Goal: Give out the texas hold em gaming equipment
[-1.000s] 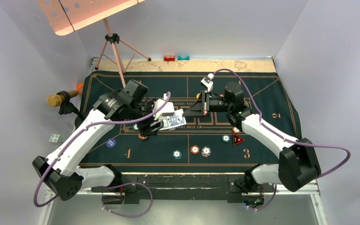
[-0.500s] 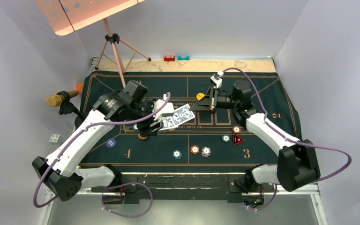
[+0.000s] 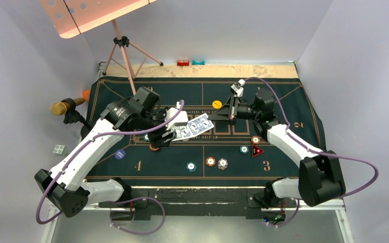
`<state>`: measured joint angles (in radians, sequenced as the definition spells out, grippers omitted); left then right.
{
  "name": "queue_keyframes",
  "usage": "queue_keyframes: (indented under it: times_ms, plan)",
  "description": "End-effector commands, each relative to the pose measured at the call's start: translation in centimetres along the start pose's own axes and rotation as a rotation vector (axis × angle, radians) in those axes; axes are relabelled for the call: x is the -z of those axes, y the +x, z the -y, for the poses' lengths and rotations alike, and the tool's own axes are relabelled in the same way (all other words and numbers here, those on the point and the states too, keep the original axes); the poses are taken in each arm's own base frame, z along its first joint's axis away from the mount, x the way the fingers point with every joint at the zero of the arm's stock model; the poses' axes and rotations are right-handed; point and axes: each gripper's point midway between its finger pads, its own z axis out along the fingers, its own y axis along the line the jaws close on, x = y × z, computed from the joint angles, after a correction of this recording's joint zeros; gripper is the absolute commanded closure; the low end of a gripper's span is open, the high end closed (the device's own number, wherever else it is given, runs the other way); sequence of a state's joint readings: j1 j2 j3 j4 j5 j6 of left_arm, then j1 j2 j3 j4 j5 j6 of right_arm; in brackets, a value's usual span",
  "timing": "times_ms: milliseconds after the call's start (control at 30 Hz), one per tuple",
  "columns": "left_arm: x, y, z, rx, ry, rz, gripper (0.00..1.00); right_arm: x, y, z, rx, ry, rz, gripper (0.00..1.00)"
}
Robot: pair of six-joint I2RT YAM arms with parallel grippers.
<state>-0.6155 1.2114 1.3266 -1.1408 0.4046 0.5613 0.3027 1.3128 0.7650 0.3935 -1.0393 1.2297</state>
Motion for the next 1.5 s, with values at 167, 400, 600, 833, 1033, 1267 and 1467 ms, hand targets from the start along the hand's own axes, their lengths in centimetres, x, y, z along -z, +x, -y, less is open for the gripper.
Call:
queue_keyframes:
  times_ms: [167, 400, 600, 833, 1033, 1267, 1467]
  plan:
    - [0.4, -1.1, -0.3, -0.023, -0.021, 0.054, 1.00, -0.5, 2.1, -1.1, 0.042, -0.048, -0.039, 1.00]
    - [0.7, -1.2, -0.2, -0.023, -0.021, 0.057, 1.00, -1.5, 2.9, -1.9, 0.041, -0.072, -0.071, 1.00]
    - [0.8, -1.2, -0.1, -0.024, -0.026, 0.061, 1.00, -1.8, 3.0, -1.9, 0.022, -0.072, -0.062, 1.00]
    - [0.6, -0.8, -0.3, -0.019, -0.032, 0.045, 1.00, -1.5, 1.5, -4.1, -0.034, -0.127, -0.022, 1.00]
    - [0.4, -0.4, -0.6, -0.012, -0.046, 0.028, 1.00, -1.0, -0.4, -5.5, -0.042, -0.142, 0.014, 1.00]
    - [0.2, -0.1, -0.7, -0.008, -0.050, 0.019, 1.00, 0.5, -2.5, -5.3, -0.050, -0.144, 0.079, 1.00]
    - [0.5, -0.6, -0.5, -0.010, -0.041, 0.035, 1.00, 2.2, -8.6, -2.7, 0.004, -0.049, 0.194, 1.00]
